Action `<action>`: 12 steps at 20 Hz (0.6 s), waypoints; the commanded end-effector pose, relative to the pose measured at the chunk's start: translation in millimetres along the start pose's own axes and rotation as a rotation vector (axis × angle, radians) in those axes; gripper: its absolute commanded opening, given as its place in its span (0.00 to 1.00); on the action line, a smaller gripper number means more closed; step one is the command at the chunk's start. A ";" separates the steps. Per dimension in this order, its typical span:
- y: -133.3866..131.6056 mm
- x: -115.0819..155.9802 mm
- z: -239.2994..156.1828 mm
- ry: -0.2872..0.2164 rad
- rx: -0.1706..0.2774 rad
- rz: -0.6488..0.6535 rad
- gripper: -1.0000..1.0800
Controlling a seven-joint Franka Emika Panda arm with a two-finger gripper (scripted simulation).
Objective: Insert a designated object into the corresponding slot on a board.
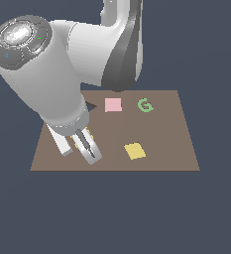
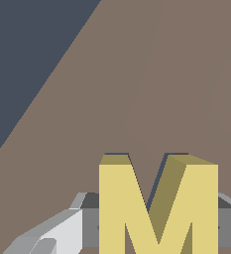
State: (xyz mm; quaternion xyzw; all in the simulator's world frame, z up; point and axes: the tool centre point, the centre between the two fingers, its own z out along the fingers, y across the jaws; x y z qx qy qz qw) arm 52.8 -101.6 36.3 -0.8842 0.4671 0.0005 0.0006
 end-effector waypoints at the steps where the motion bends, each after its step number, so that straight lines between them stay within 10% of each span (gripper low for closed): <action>1: 0.6 -0.4 5.3 -0.001 0.000 0.002 0.00; 2: 0.5 -0.6 5.8 -0.001 0.000 0.002 0.00; 3: 0.5 -0.6 5.8 -0.001 0.000 0.002 0.96; 12: 0.5 -0.6 5.8 -0.001 0.000 0.002 0.96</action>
